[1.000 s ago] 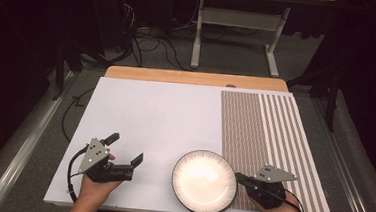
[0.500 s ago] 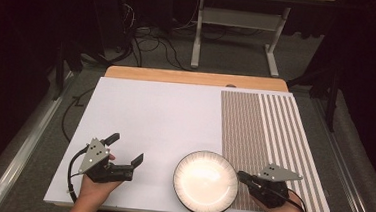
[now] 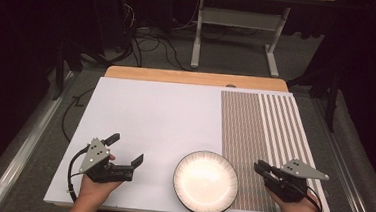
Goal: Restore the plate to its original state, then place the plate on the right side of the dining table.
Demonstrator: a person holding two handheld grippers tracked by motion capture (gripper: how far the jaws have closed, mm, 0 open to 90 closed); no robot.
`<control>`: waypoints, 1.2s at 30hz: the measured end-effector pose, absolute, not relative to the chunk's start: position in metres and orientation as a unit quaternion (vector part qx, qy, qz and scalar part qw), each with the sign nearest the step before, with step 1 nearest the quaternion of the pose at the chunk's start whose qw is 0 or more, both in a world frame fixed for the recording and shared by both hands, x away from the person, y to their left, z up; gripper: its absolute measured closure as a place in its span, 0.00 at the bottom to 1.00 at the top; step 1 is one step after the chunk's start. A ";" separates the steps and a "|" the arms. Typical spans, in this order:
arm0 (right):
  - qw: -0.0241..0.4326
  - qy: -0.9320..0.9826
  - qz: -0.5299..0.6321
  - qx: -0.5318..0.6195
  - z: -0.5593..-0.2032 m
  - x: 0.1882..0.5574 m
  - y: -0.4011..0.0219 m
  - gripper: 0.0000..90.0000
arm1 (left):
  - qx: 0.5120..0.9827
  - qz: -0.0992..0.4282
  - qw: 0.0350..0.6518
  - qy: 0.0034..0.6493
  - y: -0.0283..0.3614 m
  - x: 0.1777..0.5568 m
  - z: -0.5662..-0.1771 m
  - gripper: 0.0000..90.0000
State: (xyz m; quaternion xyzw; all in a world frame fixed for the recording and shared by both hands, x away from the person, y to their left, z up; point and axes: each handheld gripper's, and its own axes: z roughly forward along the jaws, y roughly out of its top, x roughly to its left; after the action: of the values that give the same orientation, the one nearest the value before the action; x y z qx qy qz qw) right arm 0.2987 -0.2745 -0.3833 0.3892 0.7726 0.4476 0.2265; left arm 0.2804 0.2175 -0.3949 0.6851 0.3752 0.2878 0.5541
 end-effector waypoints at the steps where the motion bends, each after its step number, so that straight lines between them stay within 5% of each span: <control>1: 0.233 0.767 0.451 0.393 -0.383 0.299 -0.277 0.76 | 0.688 0.286 0.552 0.375 0.217 0.281 -0.394 0.01; 8: 0.272 0.730 0.488 0.393 -0.380 0.302 -0.289 0.29 | 0.700 0.292 0.537 0.370 0.213 0.280 -0.393 0.02; 14: 0.287 0.719 0.493 0.397 -0.379 0.304 -0.289 0.01 | 0.700 0.297 0.542 0.357 0.213 0.277 -0.391 0.07; 26: 0.278 0.720 0.504 0.388 -0.377 0.301 -0.288 0.01 | 0.700 0.293 0.538 0.367 0.210 0.278 -0.389 0.00; 36: 0.268 0.738 0.495 0.371 -0.375 0.298 -0.279 0.23 | 0.709 0.283 0.533 0.364 0.208 0.277 -0.390 0.00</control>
State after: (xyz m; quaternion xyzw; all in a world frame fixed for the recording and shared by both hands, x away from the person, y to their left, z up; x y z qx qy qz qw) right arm 0.2981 -0.2791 -0.3755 0.3714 0.7384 0.4948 0.2682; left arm 0.2769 0.2084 -0.3896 0.7095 0.3639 0.2835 0.5329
